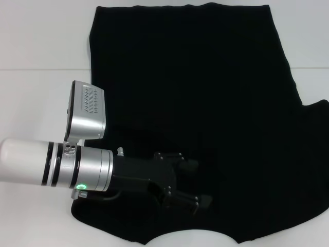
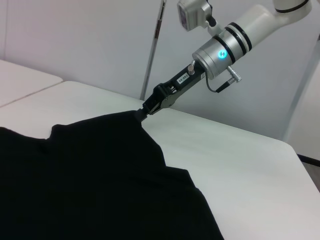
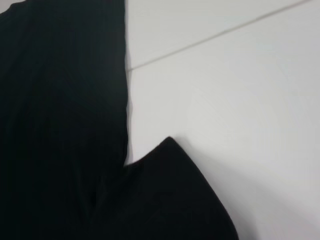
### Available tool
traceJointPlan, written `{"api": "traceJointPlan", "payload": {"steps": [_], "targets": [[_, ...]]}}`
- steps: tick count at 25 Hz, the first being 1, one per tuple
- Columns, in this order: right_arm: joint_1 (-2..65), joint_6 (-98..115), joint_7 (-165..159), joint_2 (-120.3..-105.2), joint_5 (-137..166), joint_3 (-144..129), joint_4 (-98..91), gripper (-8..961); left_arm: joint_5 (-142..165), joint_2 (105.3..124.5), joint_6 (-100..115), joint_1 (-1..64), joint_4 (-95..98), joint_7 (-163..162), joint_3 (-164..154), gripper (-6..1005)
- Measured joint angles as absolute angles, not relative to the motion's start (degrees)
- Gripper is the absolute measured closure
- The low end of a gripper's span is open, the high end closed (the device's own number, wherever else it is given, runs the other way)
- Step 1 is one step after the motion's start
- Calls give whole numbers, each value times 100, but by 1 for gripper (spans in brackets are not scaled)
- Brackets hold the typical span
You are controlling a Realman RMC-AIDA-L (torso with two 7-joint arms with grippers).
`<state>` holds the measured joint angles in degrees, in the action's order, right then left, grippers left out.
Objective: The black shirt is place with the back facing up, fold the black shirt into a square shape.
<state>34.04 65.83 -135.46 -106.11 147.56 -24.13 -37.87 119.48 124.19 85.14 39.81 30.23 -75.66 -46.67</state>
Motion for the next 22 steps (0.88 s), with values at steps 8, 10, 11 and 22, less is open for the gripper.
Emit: {"api": "traceJointPlan", "payload": {"steps": [8, 10, 11, 22], "targets": [[3599, 6377, -13353, -10627, 14757, -2430, -3788, 930, 11890, 12425, 8464, 3981, 3023, -7605, -4667, 49], [3642, 6378, -13323, -10632, 14756, -2433, -3793, 930, 11885, 12427, 8430, 3981, 3023, -7614, -4667, 50], [3665, 6388, -13305, -10636, 14757, -2434, -3796, 930, 11880, 12428, 8421, 3981, 3020, -7618, -4667, 50], [4054, 7527, -12698, -10805, 14109, -2633, -3844, 931, 11811, 12418, 8417, 3981, 3037, -7745, -4608, 51]]}}
